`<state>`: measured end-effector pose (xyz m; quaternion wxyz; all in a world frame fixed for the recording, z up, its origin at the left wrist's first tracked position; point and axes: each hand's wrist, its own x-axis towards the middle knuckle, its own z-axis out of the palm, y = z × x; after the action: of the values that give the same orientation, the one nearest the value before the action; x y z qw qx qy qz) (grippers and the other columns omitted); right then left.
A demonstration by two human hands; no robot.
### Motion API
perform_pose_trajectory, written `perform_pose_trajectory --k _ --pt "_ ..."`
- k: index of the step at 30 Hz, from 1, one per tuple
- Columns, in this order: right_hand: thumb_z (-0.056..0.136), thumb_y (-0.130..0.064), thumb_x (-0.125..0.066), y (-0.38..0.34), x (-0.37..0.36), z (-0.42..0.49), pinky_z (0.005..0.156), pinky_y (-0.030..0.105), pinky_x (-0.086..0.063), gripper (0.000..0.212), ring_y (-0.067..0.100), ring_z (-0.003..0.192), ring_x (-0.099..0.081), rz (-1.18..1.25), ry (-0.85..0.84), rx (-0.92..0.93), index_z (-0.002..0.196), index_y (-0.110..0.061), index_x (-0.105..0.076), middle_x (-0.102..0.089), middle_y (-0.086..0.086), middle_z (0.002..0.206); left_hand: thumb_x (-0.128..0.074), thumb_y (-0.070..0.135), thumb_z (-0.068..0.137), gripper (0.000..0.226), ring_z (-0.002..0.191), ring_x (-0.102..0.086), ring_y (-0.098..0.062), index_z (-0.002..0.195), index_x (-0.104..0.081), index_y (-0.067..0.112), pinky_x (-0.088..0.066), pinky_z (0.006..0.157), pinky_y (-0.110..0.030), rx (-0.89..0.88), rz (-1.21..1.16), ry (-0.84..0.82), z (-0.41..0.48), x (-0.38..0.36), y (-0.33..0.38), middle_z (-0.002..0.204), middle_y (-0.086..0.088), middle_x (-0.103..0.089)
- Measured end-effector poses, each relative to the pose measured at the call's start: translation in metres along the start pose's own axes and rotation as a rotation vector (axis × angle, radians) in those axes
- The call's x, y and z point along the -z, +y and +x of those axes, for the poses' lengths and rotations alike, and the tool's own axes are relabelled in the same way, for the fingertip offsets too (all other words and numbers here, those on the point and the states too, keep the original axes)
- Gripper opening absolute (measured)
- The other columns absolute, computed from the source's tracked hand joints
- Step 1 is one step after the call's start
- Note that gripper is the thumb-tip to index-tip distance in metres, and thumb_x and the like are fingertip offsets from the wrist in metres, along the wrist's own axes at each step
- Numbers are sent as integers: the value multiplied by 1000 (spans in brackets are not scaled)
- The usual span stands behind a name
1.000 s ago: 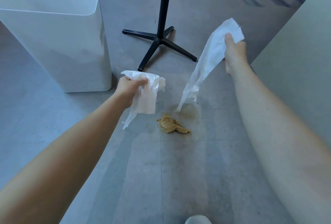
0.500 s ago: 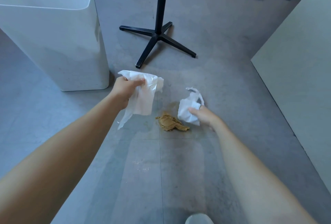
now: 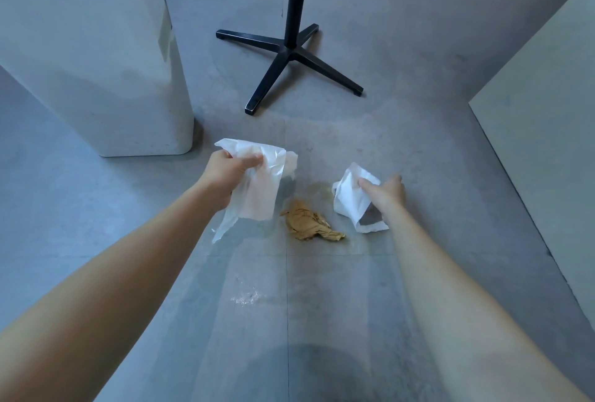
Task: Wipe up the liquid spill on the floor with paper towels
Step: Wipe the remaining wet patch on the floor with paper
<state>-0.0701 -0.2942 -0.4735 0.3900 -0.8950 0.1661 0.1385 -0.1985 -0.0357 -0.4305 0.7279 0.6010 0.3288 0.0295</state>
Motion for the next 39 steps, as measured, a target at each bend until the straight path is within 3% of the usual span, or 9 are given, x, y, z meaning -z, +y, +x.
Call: perform_pose_trajectory --k 4,8,14,18,22,30,32,35,39 --pt "88 -35 -59 14 -14 -7 101 42 -32 74 31 133 -31 -346 218 395 147 -10 -23 -29 12 149 -68 14 87 5 84 -65 -27 89 -65 10 -52 82 -45 17 9 5 2 -1 -9 92 -9 -68" --pt "89 -21 -56 31 -29 -14 95 43 -39 57 33 127 -41 -486 332 609 141 -8 -37 -37 14 146 -69 17 86 17 91 -65 -30 99 -65 7 -51 85 -47 39 27 22 5 -1 -16 99 -12 -68" --pt "90 -32 -27 41 -41 -18 110 42 -24 56 30 140 -29 -574 172 912 139 -13 -47 -36 11 150 -69 17 86 17 88 -65 -30 99 -65 7 -51 85 -46 55 42 31 11 -1 -27 96 -11 -68" --pt "93 -46 -18 29 -46 -10 118 40 -10 64 24 147 -9 -547 19 874 147 -14 -31 -19 7 158 -69 20 86 24 89 -65 -29 105 -65 5 -52 83 -44 72 53 42 13 -1 -33 99 -11 -68" --pt "101 -47 -18 28 -58 2 119 37 3 60 17 147 10 -824 -231 737 153 -19 -5 5 1 160 -69 20 86 20 86 -64 -27 101 -64 7 -52 77 -40 85 58 48 15 -2 -38 95 -9 -67" --pt "101 -46 -10 33 -63 1 118 39 9 60 15 145 19 -834 -334 615 151 -20 9 19 1 158 -68 19 87 9 77 -62 -21 92 -64 12 -48 64 -31 80 59 61 16 -2 -43 87 -4 -66" --pt "101 -48 -12 32 -57 -1 118 39 9 61 15 146 16 -780 -297 656 152 -21 6 15 -1 159 -68 19 87 8 76 -62 -21 89 -64 13 -48 63 -30 72 66 57 15 -2 -41 86 -4 -66" --pt "101 -46 -20 35 -52 -9 118 40 6 61 19 147 10 -674 -1 683 152 -18 -3 7 2 160 -68 19 87 8 77 -63 -22 88 -63 13 -48 64 -31 72 67 57 15 -1 -39 87 -4 -66" --pt "100 -49 -19 45 -53 -12 119 42 4 70 21 147 12 -573 -15 356 152 -8 1 9 11 159 -70 21 85 11 81 -64 -25 90 -65 12 -51 72 -35 82 87 46 14 2 -42 89 -6 -67"
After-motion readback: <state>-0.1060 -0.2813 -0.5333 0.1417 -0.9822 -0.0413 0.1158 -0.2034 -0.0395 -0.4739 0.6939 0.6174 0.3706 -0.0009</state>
